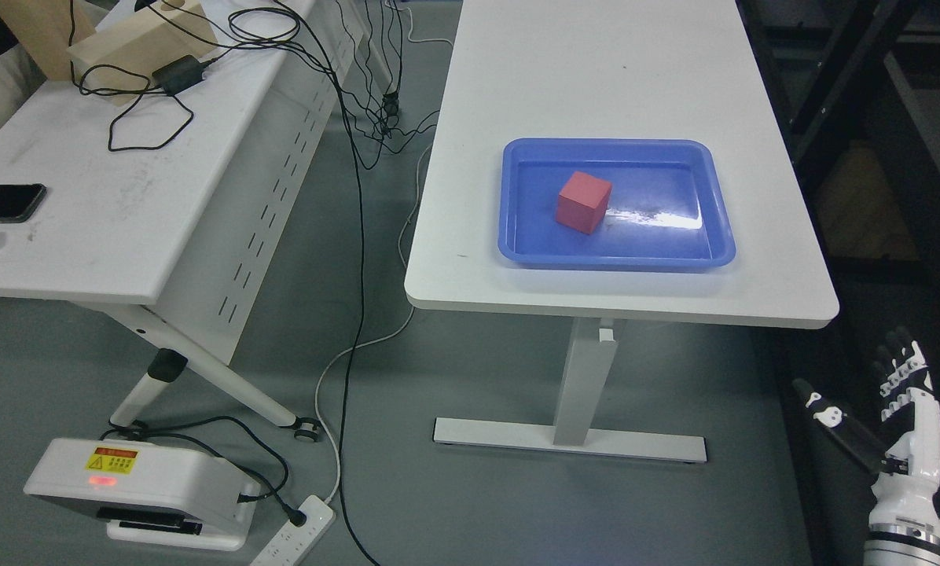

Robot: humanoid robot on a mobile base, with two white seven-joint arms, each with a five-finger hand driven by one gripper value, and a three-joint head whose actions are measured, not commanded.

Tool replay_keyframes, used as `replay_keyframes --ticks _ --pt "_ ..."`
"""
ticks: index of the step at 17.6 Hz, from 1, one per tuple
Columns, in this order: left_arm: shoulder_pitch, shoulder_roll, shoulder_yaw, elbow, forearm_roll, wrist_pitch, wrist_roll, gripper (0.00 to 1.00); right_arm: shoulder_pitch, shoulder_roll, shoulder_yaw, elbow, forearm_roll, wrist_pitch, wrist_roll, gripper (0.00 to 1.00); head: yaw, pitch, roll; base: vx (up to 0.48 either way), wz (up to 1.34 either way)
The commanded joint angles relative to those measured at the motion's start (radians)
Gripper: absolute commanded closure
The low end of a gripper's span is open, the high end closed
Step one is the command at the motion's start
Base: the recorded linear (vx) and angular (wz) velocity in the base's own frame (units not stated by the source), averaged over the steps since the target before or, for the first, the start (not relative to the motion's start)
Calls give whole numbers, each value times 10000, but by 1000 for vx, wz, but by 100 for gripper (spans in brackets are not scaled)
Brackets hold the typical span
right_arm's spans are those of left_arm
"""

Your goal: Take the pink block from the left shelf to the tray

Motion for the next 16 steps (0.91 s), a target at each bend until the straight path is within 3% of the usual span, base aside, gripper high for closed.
replay_keyframes --ticks 1,5,16 --pt "2 175 0 -175 77 7 3 0 14 -175 -12 6 -49 37 346 0 0 0 0 -186 -270" --pt "2 175 0 -175 77 7 3 0 14 -175 -11 6 -49 221 1037 0 0 0 0 -240 -248" --pt "2 175 0 -175 77 7 3 0 -32 -175 65 21 -49 221 1376 0 0 0 0 -234 -132"
